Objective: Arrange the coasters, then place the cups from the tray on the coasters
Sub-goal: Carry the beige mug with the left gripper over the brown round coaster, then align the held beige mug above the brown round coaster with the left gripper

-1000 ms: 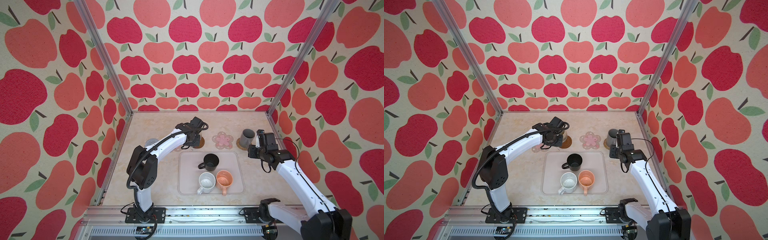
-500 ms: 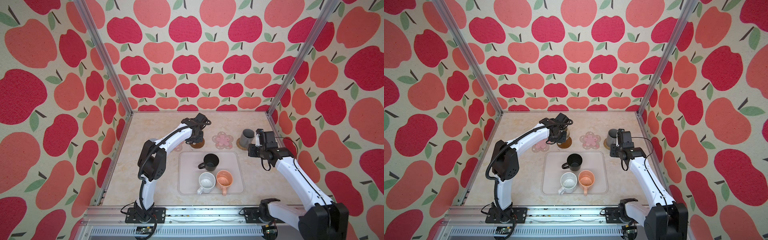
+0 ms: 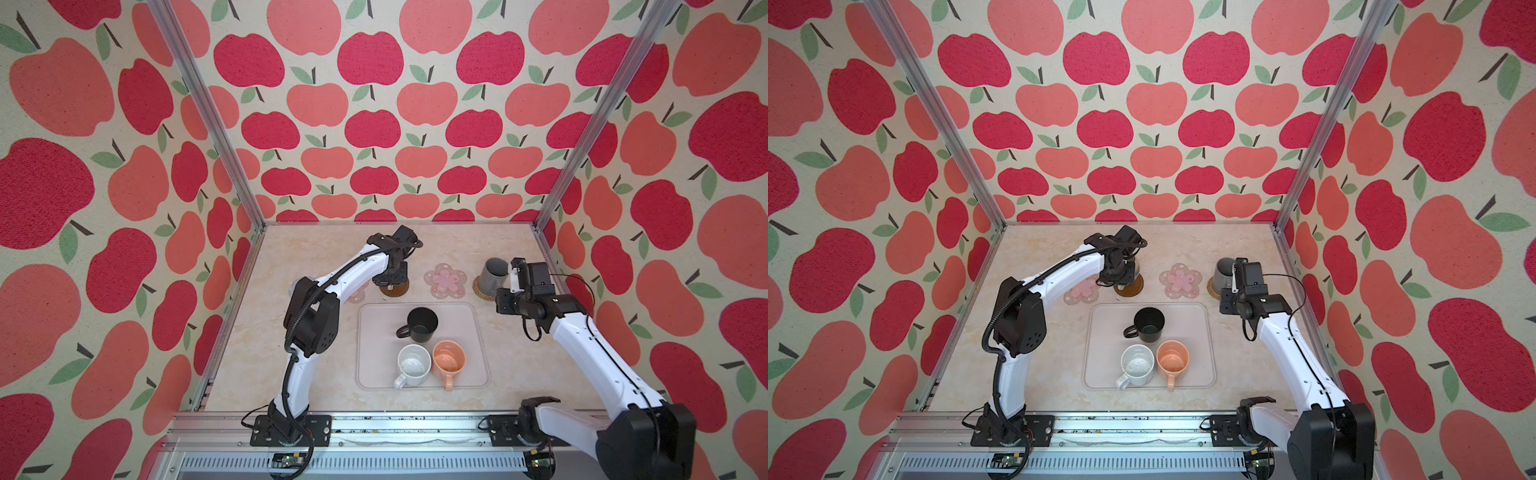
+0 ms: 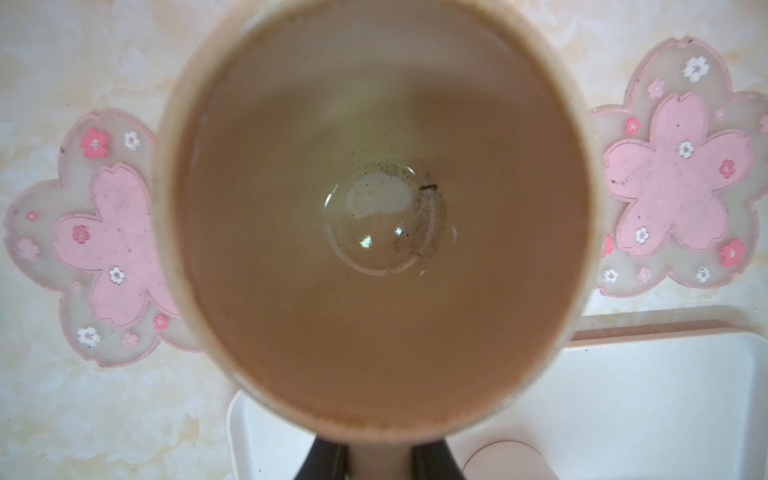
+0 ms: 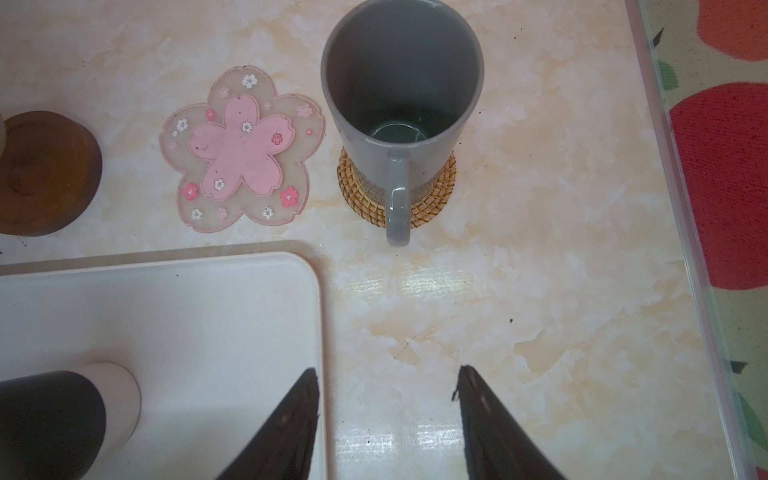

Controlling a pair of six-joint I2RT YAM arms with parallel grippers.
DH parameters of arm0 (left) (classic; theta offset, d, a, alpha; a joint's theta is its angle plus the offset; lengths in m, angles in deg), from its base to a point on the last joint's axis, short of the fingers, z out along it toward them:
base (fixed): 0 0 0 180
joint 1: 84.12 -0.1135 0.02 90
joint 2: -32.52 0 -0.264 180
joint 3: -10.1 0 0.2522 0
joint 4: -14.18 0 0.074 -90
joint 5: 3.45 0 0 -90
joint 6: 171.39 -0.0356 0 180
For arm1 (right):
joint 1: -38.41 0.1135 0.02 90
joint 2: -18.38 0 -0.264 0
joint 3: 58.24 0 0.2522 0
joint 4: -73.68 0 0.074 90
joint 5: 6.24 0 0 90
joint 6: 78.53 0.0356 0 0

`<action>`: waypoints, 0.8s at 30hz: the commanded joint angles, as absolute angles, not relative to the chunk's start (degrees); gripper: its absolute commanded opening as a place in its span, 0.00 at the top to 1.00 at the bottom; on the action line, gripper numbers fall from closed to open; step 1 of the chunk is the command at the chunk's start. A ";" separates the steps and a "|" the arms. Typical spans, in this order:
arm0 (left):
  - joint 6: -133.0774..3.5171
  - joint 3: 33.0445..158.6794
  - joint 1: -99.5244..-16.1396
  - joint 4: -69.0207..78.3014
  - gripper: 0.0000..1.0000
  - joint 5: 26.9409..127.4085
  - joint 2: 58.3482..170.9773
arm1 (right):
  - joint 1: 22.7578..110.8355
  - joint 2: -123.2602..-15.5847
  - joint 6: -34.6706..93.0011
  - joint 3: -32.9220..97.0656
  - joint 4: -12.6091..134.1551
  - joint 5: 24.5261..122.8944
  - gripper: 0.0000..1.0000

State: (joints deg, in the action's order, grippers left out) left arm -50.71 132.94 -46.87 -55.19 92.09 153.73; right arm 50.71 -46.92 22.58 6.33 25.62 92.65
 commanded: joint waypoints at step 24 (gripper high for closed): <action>-45.51 138.96 -45.43 -56.03 1.00 93.86 157.42 | 50.19 -47.36 21.30 8.20 25.61 91.18 0.43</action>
